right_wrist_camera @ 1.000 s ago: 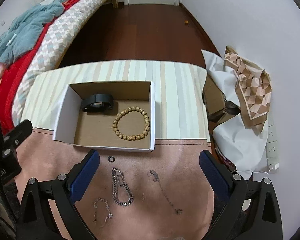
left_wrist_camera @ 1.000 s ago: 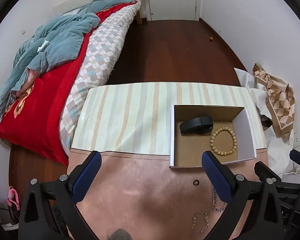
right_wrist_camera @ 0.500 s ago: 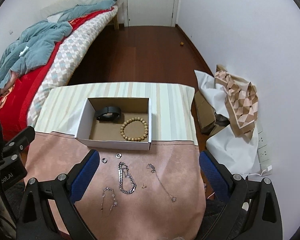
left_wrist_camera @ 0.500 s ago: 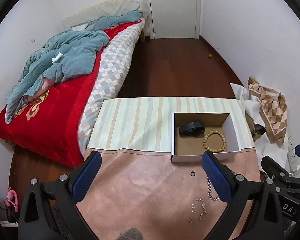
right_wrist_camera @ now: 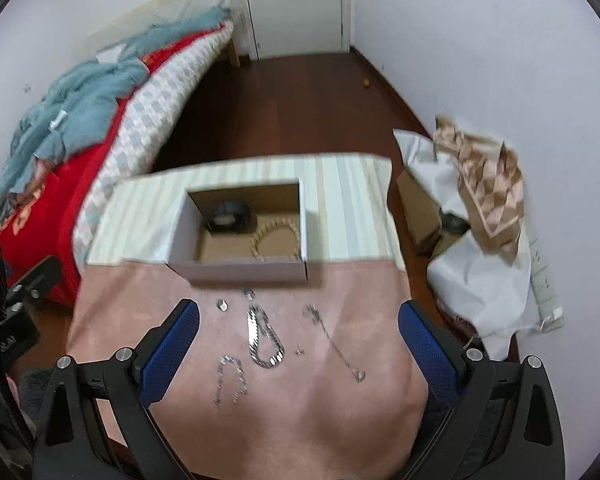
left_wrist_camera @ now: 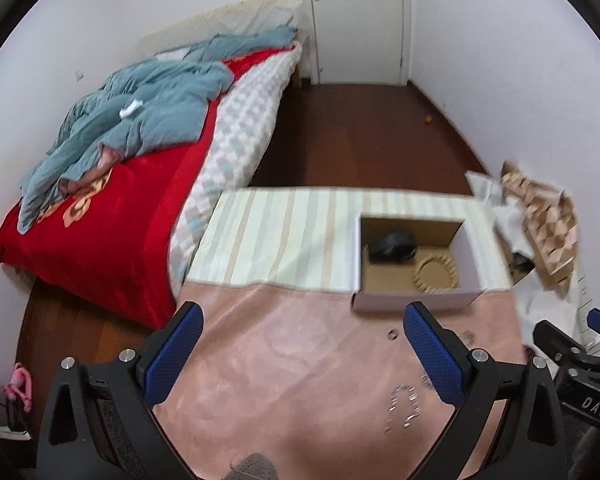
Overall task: Organize jewelry
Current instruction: 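Lift both tools back from the box over the table, then grasp the thick silver chain bracelet with the right gripper, then grasp the thin silver chain bracelet with the left gripper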
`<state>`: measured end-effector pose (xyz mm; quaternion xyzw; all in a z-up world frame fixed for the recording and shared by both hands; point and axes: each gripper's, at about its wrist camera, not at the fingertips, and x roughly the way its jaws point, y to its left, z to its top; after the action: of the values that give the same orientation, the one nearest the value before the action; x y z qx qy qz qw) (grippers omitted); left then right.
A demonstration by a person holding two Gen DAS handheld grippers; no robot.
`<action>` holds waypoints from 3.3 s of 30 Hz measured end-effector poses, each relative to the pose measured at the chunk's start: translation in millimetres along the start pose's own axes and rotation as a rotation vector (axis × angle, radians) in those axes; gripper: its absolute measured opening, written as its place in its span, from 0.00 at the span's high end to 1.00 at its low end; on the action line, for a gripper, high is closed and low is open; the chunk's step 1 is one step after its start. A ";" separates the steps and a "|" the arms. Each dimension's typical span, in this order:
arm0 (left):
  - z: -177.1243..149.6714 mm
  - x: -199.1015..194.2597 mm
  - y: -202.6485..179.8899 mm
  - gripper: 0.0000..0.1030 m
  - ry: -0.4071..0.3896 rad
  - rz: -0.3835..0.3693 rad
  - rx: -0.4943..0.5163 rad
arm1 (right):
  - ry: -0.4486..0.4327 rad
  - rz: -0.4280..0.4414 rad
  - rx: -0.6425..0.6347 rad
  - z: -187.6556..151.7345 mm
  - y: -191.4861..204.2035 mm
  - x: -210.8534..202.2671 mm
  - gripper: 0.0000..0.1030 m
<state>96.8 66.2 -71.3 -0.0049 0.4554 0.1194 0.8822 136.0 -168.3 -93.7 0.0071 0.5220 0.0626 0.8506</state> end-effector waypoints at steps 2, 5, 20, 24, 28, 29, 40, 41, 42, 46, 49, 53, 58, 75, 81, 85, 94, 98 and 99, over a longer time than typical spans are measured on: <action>-13.0 18.9 -3.0 0.01 0.036 0.037 0.015 | 0.054 0.011 0.016 -9.8 -5.4 24.7 0.02; -33.8 48.3 -5.1 0.01 0.096 0.079 0.024 | 0.127 0.037 0.033 -30.0 -11.0 65.0 0.13; -88.8 113.5 3.7 0.01 0.266 0.159 0.048 | 0.229 0.055 0.052 -75.2 9.6 151.5 0.91; -89.0 111.8 -1.9 0.01 0.269 0.127 0.067 | 0.227 0.055 0.031 -82.4 11.7 145.4 1.00; -98.0 101.9 -18.6 0.01 0.268 0.062 0.115 | 0.224 0.061 0.074 -91.7 -9.8 125.1 1.00; -100.7 100.3 -23.5 0.01 0.271 0.044 0.126 | 0.221 0.062 0.084 -94.7 -15.5 119.0 1.00; -113.3 99.0 -54.4 0.01 0.252 0.099 0.211 | 0.235 0.264 0.250 -74.5 -33.2 133.0 0.89; -110.6 99.7 -51.1 0.01 0.241 0.127 0.207 | 0.238 0.261 0.240 -72.4 -28.7 137.0 0.88; -108.0 100.7 -47.6 0.01 0.232 0.153 0.202 | 0.245 0.246 0.217 -70.2 -20.9 142.9 0.87; -101.0 107.0 -31.2 0.01 0.234 0.184 0.167 | 0.236 0.163 0.128 -68.2 -1.3 154.0 0.87; -98.6 109.6 -24.0 0.01 0.240 0.185 0.149 | 0.244 0.074 0.046 -64.8 17.9 154.3 0.87; -96.9 114.8 -20.1 0.01 0.250 0.174 0.145 | 0.262 -0.002 -0.028 -60.1 35.5 157.1 0.88; -99.3 110.8 -17.7 0.01 0.247 0.179 0.142 | 0.243 -0.048 -0.061 -58.0 40.8 157.1 0.80; -99.9 103.8 -24.9 0.01 0.242 0.128 0.144 | 0.313 0.055 0.083 -108.2 -38.9 119.2 0.92; -103.7 102.1 -39.2 0.01 0.255 0.094 0.170 | 0.219 0.184 0.220 -108.9 -69.0 83.3 0.92; -101.4 102.1 -42.0 0.01 0.262 0.069 0.160 | 0.145 0.241 0.232 -96.5 -67.2 57.8 0.92; -118.8 115.1 -78.4 0.01 0.393 -0.176 0.180 | 0.174 0.204 0.216 -90.8 -66.7 80.6 0.93; -125.0 115.4 -107.6 0.03 0.382 -0.193 0.265 | 0.192 0.193 0.245 -98.4 -77.1 90.7 0.93; -126.4 116.3 -115.0 0.10 0.377 -0.190 0.289 | 0.197 0.190 0.250 -100.4 -79.0 92.3 0.93</action>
<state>84.8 -36.4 -250.3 0.0559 0.6219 -0.0335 0.7804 95.9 -241.5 -227.4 0.1559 0.6036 0.0775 0.7780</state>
